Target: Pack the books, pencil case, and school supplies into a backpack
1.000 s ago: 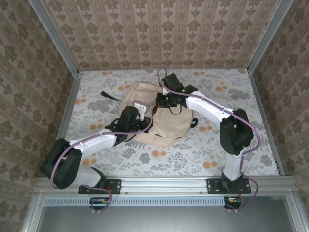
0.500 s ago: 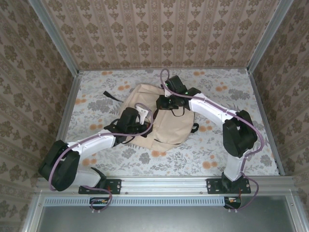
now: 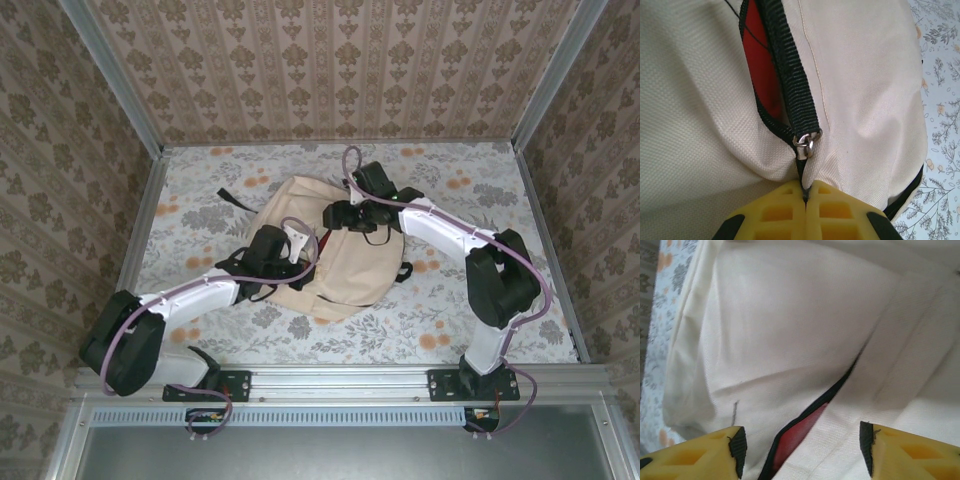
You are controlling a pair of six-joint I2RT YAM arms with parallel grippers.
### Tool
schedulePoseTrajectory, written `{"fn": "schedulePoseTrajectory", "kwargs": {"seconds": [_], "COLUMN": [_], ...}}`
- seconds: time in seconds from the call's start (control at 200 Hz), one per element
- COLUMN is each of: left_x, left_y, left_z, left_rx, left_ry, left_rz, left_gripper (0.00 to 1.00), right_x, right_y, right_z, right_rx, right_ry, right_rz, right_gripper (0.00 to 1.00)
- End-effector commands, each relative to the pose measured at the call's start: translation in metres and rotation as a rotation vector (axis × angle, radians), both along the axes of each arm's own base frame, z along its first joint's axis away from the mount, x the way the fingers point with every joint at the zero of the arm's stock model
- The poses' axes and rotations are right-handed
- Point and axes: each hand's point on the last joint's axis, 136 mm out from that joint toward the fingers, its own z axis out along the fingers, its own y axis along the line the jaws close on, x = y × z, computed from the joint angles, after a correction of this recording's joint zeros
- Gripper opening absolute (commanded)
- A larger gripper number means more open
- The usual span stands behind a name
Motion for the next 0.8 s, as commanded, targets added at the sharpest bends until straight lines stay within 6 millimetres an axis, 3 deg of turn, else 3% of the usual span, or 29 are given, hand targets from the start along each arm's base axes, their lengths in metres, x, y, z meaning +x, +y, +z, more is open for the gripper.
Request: {"fn": "schedulePoseTrajectory", "kwargs": {"seconds": [0.0, 0.055, 0.25, 0.385, 0.5, 0.795], "left_x": [-0.021, -0.022, -0.016, -0.001, 0.015, 0.019], "left_y": [0.002, 0.003, 0.013, 0.033, 0.049, 0.022], "left_z": [-0.002, 0.000, 0.024, 0.033, 0.031, 0.059], "left_rx": [0.021, 0.019, -0.029, -0.025, -0.053, -0.253], "left_ry": [0.031, 0.033, 0.029, 0.029, 0.083, 0.137], "left_rz": [-0.073, -0.067, 0.009, 0.134, 0.263, 0.252], "left_gripper": [0.01, 0.06, 0.44, 0.49, 0.51, 0.51], "right_x": [0.018, 0.026, 0.043, 0.039, 0.032, -0.020], "right_y": [-0.029, -0.036, -0.064, -0.096, -0.112, -0.140], "right_z": [0.012, 0.006, -0.026, -0.050, -0.065, -0.096], "right_rx": [-0.094, -0.137, -0.284, -0.352, -0.382, -0.468], "right_ry": [-0.053, -0.053, -0.002, 0.078, 0.120, 0.238], "right_rz": [-0.112, -0.143, -0.239, -0.320, -0.342, -0.330], "right_gripper": [0.69, 0.71, 0.72, 0.72, 0.72, 0.72]}}
